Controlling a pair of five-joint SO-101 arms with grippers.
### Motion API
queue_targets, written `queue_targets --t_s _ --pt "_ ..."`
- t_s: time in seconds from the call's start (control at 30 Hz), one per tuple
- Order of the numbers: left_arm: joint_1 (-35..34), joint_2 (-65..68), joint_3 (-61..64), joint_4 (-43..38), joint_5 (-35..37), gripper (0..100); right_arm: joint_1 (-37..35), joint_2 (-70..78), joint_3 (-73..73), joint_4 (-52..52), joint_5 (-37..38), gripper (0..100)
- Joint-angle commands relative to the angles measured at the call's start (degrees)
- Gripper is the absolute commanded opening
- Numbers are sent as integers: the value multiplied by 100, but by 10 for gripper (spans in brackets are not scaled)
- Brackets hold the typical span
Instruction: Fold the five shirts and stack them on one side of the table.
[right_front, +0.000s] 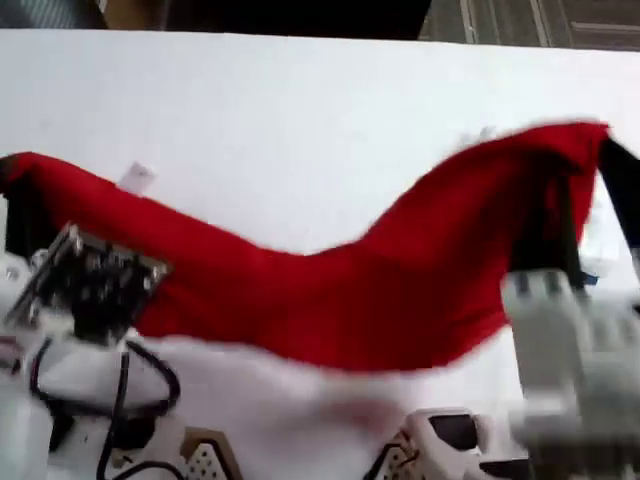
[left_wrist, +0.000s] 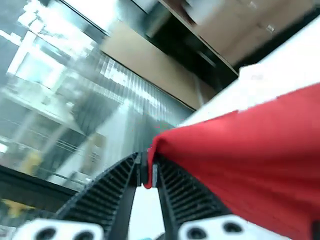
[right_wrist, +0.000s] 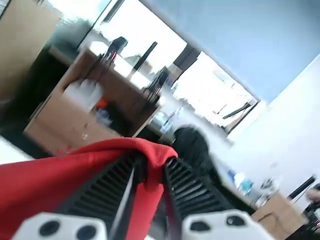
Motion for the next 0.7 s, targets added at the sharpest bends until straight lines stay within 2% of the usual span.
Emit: queue_targets --t_s 0.0,0.2,0.33,0.5,0.67 --pt "-18 -9 1112 -571 9 26 -40 382 527 -585 44 21" --pt "-18 70 3266 -1960 0 26 -277 1376 1574 -1640 53 21" --pt "-18 651 3987 -3015 -9 26 -418 2211 2171 -2369 53 22" --pt "-53 2136 3380 -3640 -9 26 -391 3380 2356 -3160 53 22" --pt "-167 3877 1446 -3253 26 26 -374 4224 2347 -3644 273 22"
